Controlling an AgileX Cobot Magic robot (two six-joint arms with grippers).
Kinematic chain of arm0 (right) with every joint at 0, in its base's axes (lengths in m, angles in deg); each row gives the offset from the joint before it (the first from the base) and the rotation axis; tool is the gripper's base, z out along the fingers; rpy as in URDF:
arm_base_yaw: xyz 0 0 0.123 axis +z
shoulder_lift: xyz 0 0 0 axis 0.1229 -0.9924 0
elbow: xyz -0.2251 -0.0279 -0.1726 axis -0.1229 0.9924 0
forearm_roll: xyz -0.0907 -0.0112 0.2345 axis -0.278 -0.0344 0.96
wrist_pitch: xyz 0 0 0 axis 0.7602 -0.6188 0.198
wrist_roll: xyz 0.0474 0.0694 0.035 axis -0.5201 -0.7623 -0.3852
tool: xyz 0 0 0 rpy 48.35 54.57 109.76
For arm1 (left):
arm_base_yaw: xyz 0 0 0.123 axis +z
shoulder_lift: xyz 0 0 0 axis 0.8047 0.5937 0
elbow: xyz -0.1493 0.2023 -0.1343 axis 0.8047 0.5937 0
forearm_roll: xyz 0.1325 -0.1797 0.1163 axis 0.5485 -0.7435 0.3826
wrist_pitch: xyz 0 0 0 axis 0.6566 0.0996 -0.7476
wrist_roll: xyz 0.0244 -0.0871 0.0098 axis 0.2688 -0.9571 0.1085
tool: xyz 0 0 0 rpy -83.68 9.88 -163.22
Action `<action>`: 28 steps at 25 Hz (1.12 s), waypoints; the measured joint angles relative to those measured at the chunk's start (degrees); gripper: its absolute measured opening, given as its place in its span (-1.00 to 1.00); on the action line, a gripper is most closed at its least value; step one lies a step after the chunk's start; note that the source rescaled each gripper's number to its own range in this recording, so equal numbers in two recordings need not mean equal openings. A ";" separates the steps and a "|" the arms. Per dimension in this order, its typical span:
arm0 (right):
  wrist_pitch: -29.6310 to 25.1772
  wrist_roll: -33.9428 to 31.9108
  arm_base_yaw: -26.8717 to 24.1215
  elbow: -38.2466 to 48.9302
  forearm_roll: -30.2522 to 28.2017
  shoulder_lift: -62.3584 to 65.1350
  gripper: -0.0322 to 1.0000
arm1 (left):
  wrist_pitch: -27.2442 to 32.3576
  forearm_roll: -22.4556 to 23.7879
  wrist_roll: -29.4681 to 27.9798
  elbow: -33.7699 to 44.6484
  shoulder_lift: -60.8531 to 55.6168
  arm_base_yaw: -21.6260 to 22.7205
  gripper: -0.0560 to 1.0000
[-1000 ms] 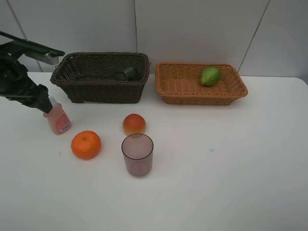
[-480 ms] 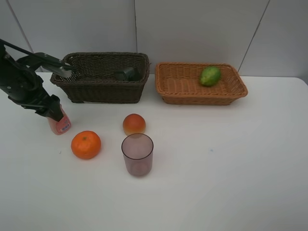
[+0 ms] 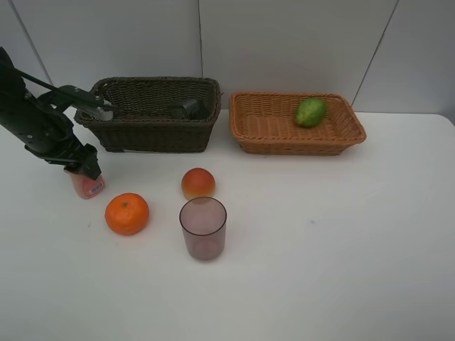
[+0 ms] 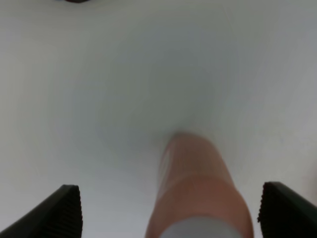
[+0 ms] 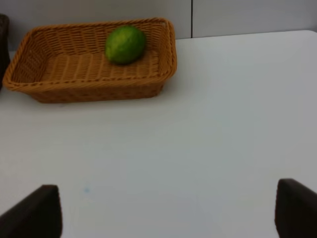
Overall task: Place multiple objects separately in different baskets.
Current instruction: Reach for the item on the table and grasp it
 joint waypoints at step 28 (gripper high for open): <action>0.00 0.00 0.00 0.00 0.00 0.00 1.00 | -2.54 -2.70 0.00 -0.11 1.51 -1.76 0.84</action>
